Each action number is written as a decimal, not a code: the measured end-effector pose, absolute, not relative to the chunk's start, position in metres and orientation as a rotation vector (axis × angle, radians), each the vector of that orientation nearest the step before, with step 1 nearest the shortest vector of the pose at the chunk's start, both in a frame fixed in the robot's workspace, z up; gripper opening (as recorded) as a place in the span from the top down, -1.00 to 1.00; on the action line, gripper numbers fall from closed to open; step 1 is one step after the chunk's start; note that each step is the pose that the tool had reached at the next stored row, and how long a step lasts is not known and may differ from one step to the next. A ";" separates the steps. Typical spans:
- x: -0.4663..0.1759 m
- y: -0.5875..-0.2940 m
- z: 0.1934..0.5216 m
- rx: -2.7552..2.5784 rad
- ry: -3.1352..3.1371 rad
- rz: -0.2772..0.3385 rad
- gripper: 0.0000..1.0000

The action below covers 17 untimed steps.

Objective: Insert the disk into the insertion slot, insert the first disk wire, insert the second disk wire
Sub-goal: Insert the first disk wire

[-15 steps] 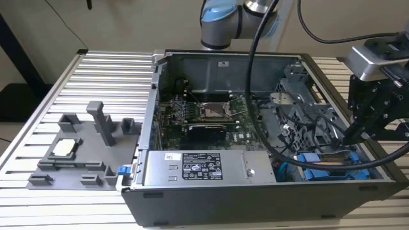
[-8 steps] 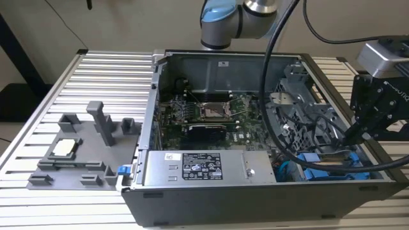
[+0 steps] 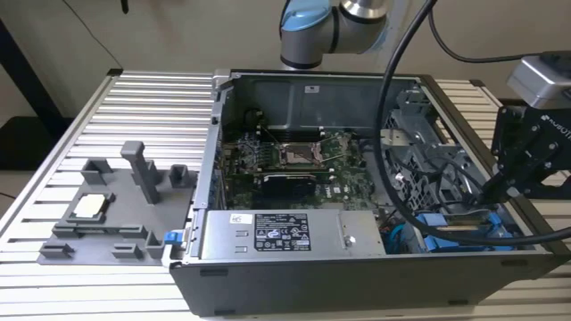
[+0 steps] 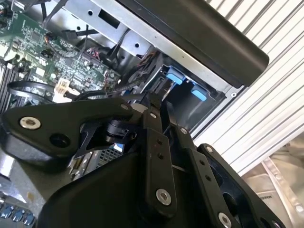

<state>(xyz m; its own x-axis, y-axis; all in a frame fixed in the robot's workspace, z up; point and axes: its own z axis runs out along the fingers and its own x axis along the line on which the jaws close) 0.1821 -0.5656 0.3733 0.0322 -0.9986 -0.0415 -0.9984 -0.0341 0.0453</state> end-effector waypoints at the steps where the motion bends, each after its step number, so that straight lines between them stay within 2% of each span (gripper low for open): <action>1: 0.182 -0.566 0.373 2.256 -2.190 -0.109 0.62; 12: 0.182 -0.573 0.365 2.225 -2.241 -0.137 0.62; 17: 0.183 -0.574 0.363 2.244 -2.260 -0.184 0.62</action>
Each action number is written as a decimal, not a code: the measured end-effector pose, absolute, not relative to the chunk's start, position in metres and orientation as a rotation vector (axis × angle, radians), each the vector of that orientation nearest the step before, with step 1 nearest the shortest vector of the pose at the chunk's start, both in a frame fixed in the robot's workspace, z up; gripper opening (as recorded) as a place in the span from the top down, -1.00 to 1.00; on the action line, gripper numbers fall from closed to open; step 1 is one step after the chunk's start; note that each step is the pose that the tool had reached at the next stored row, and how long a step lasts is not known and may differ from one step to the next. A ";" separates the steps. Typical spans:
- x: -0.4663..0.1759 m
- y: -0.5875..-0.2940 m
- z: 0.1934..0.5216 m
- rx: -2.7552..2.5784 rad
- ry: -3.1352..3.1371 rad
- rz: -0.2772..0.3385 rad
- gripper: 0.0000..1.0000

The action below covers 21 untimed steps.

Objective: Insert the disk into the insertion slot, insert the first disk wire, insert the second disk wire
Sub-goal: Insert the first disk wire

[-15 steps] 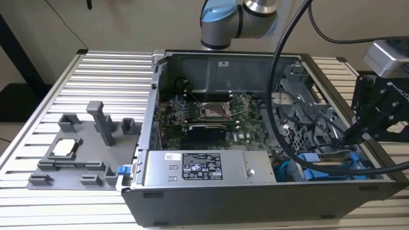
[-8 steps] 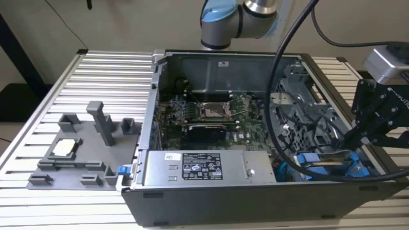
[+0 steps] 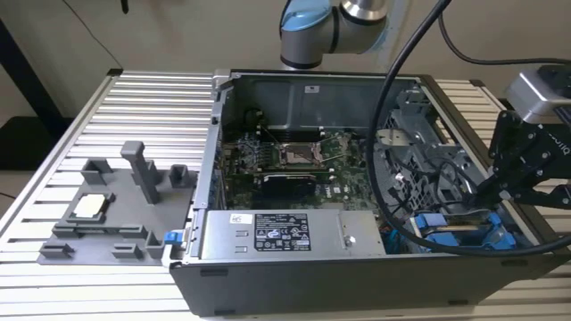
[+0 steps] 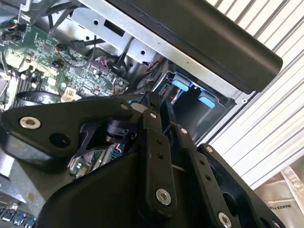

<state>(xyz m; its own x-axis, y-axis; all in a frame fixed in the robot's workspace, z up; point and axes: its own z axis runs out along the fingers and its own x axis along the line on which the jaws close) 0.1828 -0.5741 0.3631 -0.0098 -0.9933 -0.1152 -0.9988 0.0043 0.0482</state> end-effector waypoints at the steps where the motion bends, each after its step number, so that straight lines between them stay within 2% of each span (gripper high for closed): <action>1: 0.183 -0.574 0.363 -2.176 2.191 0.180 0.62; 7: 0.183 -0.574 0.363 -2.174 2.190 0.183 0.62; 21: 0.186 -0.588 0.352 -2.154 2.175 0.243 0.62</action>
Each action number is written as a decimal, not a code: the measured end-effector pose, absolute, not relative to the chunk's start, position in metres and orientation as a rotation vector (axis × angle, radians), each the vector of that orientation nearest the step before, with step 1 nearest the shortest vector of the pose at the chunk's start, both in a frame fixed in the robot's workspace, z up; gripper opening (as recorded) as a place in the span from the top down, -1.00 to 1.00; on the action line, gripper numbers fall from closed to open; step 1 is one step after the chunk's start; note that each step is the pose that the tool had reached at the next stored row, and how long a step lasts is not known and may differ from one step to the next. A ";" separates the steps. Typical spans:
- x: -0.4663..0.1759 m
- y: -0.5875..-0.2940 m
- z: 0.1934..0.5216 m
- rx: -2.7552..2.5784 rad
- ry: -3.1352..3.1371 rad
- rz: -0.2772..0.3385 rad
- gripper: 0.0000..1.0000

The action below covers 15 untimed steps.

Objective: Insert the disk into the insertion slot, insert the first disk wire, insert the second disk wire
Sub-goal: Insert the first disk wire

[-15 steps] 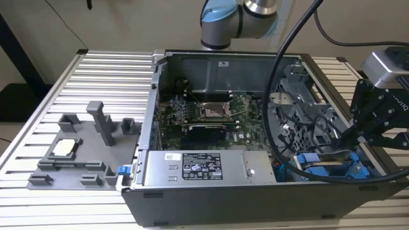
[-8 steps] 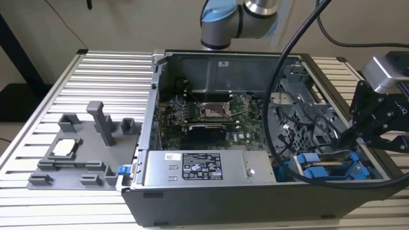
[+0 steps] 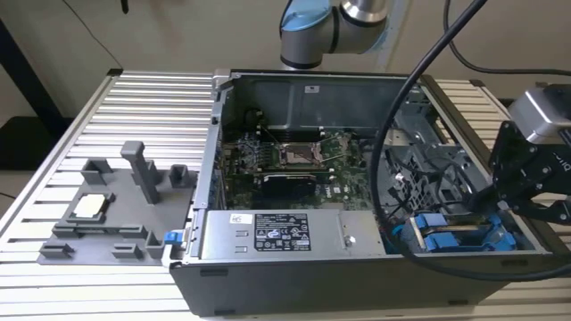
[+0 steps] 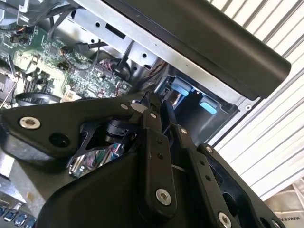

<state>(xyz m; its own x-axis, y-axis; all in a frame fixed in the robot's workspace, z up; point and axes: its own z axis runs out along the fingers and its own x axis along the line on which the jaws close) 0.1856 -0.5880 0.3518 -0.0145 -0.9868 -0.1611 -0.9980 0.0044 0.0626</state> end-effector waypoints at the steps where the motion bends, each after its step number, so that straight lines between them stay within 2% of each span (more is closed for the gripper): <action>1: 0.186 -0.589 0.351 -2.155 2.176 0.247 0.62; 15: 0.188 -0.594 0.345 -2.142 2.165 0.295 0.62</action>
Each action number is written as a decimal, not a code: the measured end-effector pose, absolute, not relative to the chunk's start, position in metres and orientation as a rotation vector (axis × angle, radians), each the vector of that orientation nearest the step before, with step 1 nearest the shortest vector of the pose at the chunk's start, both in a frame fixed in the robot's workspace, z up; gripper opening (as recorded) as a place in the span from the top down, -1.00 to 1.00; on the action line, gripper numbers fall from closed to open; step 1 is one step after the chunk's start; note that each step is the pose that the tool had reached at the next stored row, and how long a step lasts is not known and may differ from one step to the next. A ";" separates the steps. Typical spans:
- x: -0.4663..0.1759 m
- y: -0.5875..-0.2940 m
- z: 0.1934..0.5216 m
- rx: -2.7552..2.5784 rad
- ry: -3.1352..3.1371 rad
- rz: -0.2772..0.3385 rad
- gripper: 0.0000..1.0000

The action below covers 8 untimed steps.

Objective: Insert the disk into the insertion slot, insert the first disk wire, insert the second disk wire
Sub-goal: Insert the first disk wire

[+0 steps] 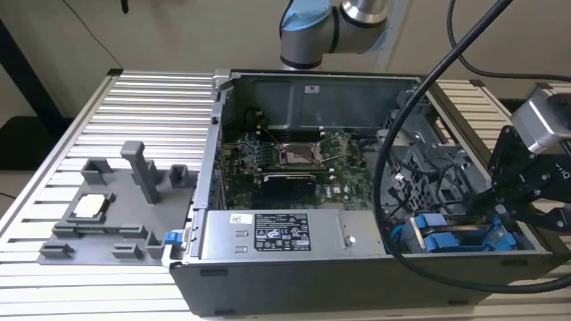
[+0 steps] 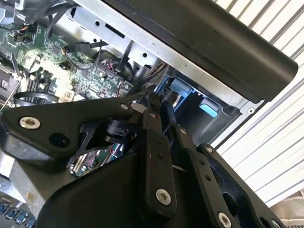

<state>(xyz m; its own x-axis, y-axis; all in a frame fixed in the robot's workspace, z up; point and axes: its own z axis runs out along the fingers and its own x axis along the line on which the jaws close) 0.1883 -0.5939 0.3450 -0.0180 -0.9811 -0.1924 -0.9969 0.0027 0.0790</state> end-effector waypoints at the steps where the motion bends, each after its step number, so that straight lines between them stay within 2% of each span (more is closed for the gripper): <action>1: 0.189 -0.594 0.345 -2.143 2.166 0.298 0.62; 8: 0.190 -0.596 0.341 -2.144 2.171 0.306 0.62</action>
<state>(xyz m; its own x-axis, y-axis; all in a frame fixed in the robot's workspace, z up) 0.1904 -0.5955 0.3409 -0.0205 -0.9811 -0.1923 -0.9961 0.0035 0.0885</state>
